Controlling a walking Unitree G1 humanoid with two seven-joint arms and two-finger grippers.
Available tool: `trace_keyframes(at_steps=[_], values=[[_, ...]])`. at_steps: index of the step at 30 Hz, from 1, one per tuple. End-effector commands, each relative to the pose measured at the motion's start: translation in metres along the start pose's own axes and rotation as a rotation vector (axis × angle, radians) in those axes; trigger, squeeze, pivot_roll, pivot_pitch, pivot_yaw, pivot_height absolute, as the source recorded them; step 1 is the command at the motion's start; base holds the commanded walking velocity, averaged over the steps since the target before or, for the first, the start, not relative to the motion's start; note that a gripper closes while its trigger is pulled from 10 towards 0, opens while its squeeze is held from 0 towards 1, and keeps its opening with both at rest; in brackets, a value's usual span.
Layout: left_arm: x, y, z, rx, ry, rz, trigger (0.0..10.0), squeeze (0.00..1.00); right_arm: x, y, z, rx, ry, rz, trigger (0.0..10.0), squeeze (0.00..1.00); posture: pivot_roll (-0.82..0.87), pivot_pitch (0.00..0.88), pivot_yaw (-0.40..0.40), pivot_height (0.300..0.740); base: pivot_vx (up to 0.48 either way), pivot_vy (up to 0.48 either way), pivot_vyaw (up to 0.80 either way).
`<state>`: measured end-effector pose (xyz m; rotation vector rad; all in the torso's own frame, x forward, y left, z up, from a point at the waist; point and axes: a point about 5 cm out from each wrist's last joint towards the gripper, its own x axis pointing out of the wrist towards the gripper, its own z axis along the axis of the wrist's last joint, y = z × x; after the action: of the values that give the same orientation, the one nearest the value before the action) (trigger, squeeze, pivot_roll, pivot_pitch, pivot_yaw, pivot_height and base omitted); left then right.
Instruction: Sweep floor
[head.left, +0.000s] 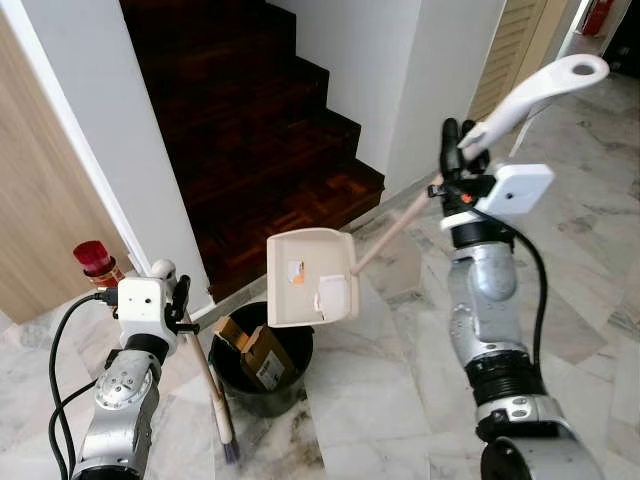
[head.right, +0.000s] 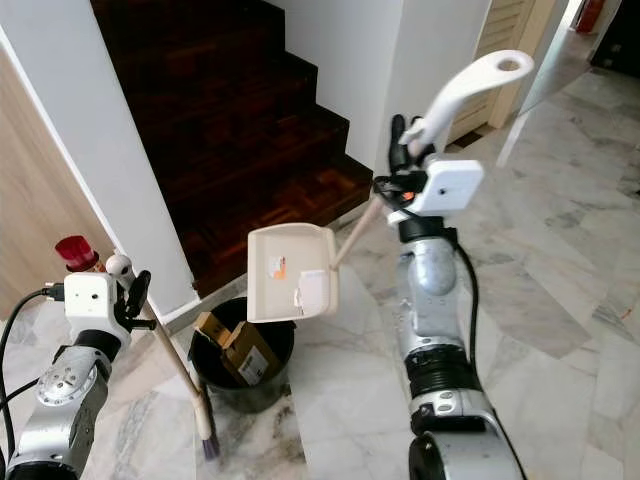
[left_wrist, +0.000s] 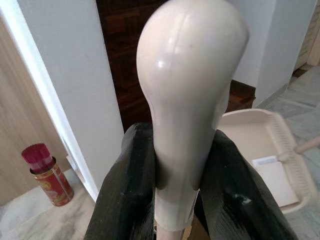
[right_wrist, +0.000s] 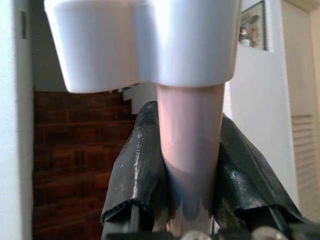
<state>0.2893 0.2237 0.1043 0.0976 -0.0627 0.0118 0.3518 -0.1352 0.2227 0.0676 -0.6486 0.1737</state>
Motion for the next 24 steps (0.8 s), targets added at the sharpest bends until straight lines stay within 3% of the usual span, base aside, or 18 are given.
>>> trace_keyframes(at_steps=[1,4,10,24], values=[[0.001,0.0,0.01,0.032,-0.055,-0.017,10.0,0.0,0.007,0.01,0.019,0.004,-0.105,0.018,10.0,0.0,0.07,0.049,-0.007,0.74,0.0,0.0,0.0],[0.001,-0.001,0.01,0.033,-0.057,-0.02,10.0,0.0,0.003,0.031,0.025,-0.002,-0.147,0.082,10.0,0.0,0.07,0.049,-0.007,0.74,0.0,0.0,0.0],[0.001,-0.002,0.01,0.034,-0.06,-0.025,10.0,0.0,-0.008,0.057,0.034,-0.043,-0.194,0.209,10.0,0.0,0.07,0.054,-0.008,0.74,0.0,0.0,0.0],[0.0,-0.006,0.009,0.047,-0.063,-0.046,10.0,0.0,-0.024,0.079,0.045,-0.165,-0.254,0.328,10.0,0.0,0.07,0.057,-0.011,0.74,0.0,0.0,0.0]])
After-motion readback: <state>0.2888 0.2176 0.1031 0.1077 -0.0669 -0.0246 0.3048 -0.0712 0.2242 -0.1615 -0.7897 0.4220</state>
